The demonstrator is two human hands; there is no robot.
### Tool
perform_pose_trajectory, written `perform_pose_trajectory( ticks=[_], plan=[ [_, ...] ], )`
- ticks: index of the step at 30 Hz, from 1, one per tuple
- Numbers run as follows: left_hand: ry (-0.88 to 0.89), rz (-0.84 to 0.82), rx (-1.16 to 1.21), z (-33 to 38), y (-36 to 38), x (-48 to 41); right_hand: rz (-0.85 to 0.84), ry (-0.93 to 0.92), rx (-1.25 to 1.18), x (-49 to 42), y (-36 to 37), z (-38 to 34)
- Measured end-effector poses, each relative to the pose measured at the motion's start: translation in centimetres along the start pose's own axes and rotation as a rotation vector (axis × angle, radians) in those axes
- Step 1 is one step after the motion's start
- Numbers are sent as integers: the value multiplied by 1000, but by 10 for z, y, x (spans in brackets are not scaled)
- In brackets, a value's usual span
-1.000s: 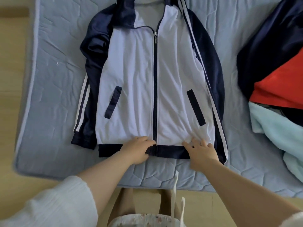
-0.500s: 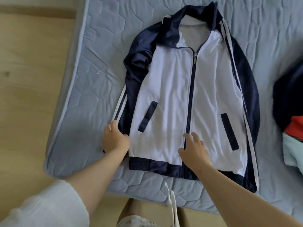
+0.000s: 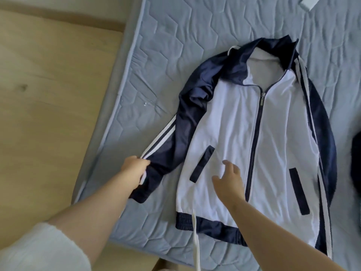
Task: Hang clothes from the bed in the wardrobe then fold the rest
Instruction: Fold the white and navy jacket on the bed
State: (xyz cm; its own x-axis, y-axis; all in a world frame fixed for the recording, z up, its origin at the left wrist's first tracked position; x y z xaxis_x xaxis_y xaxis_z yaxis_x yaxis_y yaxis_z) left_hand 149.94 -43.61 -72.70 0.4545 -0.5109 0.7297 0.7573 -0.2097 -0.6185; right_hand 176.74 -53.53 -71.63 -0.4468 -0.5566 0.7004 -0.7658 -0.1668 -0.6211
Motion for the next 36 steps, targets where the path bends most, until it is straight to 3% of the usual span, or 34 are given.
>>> perform_pose_trajectory(
  ticks=[2, 9, 15, 20, 25, 27, 33, 36],
  plan=[
    [-47, 56, 89, 10, -32, -3, -3, -45, 6, 3, -3, -17],
    [110, 135, 187, 64, -112, 15, -4, -114, -95, 27, -42, -60],
    [-52, -98, 606, 84, -148, 65, -31, -62, -212, 54, -68, -57],
    [-10, -224, 660, 100, -162, 95, -99, -85, -333, 75, -68, -85],
    [58, -387, 544, 119, -178, 92, -133, -55, -384, 74, -69, -103],
    [74, -378, 557, 129, -186, 79, -123, -34, -400, 71, -66, -111],
    [84, -224, 913, 171, -230, 8, -89, 52, -446, 68, -33, -155],
    [152, -289, 909, 200, -251, -14, -81, 60, -452, 65, -11, -183]
  ],
)
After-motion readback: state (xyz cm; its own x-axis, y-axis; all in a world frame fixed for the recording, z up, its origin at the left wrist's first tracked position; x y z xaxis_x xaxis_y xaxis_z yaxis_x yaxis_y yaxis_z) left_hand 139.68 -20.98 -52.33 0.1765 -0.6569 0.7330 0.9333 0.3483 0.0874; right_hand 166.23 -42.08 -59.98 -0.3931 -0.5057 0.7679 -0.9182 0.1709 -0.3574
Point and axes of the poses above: each hand's wrist, its own x-axis away from the middle knuckle, its own y-axis out of the palm, z = x × y, the point moved 7 cm from there along -x, towards the middle knuckle, and after that the axes turned 4 degrees about z, right-handed, at the moved point
